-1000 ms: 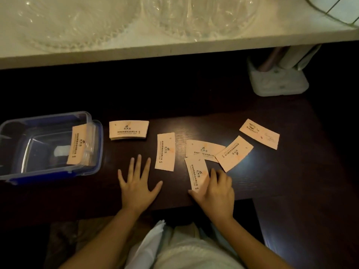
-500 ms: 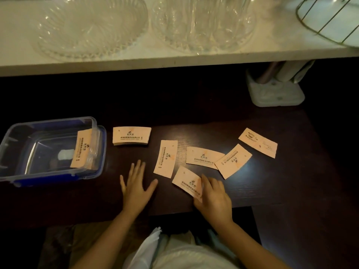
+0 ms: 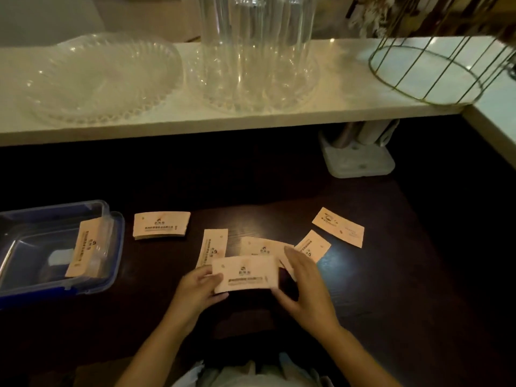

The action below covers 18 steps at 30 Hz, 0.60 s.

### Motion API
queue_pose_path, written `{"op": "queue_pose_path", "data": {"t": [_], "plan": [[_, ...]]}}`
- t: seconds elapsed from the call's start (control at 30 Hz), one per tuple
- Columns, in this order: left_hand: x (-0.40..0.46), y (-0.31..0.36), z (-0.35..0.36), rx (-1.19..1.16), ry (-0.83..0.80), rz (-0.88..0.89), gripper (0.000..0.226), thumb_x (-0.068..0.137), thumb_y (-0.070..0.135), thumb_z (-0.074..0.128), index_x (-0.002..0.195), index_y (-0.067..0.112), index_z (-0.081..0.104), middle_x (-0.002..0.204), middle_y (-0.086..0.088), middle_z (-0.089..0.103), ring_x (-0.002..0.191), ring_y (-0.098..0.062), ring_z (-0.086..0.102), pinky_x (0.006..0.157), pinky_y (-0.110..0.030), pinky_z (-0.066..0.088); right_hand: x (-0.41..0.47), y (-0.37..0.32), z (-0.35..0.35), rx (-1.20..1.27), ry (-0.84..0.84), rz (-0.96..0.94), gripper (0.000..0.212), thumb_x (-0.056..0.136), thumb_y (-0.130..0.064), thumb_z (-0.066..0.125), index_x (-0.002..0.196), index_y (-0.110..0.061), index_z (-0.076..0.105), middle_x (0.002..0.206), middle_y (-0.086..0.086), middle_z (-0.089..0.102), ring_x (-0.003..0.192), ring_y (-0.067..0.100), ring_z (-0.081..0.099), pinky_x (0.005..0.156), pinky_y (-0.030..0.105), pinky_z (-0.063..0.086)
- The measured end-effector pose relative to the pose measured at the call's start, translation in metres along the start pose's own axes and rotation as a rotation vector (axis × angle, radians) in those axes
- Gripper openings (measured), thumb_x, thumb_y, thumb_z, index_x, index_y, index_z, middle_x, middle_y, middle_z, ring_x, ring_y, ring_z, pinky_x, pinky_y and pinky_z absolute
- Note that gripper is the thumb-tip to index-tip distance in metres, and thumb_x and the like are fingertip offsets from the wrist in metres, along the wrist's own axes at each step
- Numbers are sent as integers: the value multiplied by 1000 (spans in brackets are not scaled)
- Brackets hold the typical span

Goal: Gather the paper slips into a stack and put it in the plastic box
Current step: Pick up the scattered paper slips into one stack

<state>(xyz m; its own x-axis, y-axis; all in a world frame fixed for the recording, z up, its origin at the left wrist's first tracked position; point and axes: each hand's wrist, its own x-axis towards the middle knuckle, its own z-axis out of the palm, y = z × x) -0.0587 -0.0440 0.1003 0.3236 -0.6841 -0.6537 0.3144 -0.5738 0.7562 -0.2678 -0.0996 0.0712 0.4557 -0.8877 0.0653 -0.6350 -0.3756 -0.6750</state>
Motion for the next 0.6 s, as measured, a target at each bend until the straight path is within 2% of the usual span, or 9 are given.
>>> {"op": "queue_pose_path", "data": {"t": [0.1, 0.17, 0.3, 0.37, 0.47, 0.53, 0.6], "plan": [[2, 2, -6, -141, 86, 5, 16, 90, 5, 48, 102, 9, 58, 98, -11, 65, 92, -22, 62, 71, -32, 58, 22, 35, -18, -69, 215, 307, 79, 72, -41, 73, 136, -15, 34, 138, 7, 46, 128, 22, 37, 103, 43, 38], [1, 3, -6, -215, 122, 15, 20, 91, 5, 45, 108, 7, 55, 99, -13, 64, 92, -24, 61, 82, -39, 51, 34, 49, -20, -160, 239, 569, 92, 65, -54, 73, 136, -12, 32, 137, 11, 45, 129, 28, 34, 102, 50, 34], [0, 3, 0, -312, 181, 28, 28, 91, 5, 44, 118, 5, 51, 98, -11, 63, 88, -21, 60, 88, -42, 43, 40, 40, 11, -181, 197, 802, 109, 63, -72, 59, 140, -6, 19, 151, 18, 20, 141, 30, 11, 110, 60, 16], [-1, 2, 1, -330, 178, 24, 28, 91, 5, 44, 118, 6, 51, 100, -12, 62, 89, -21, 60, 89, -42, 43, 41, 38, 26, -156, 139, 825, 111, 68, -73, 53, 143, -6, 5, 155, 18, 4, 143, 28, -4, 112, 61, 3], [-3, -3, -5, -323, 183, 37, 27, 92, 6, 44, 118, 7, 52, 106, -14, 62, 94, -23, 59, 91, -44, 42, 37, 45, 33, -216, 52, 760, 107, 73, -69, 51, 144, -11, -5, 155, 19, -9, 142, 28, -15, 112, 63, -2], [-2, -4, -11, -321, 201, 40, 32, 92, 6, 43, 123, 6, 49, 111, -16, 60, 100, -26, 57, 91, -44, 42, 31, 51, 30, -228, 17, 703, 102, 75, -64, 53, 144, -16, -5, 155, 18, -10, 141, 28, -16, 112, 63, -2], [0, -5, -12, -317, 208, 34, 35, 92, 4, 42, 126, 5, 46, 107, -16, 60, 101, -27, 55, 91, -44, 41, 23, 57, 18, -238, 7, 638, 98, 75, -57, 59, 145, -18, 2, 155, 16, -1, 143, 27, -7, 112, 60, 2]]}}
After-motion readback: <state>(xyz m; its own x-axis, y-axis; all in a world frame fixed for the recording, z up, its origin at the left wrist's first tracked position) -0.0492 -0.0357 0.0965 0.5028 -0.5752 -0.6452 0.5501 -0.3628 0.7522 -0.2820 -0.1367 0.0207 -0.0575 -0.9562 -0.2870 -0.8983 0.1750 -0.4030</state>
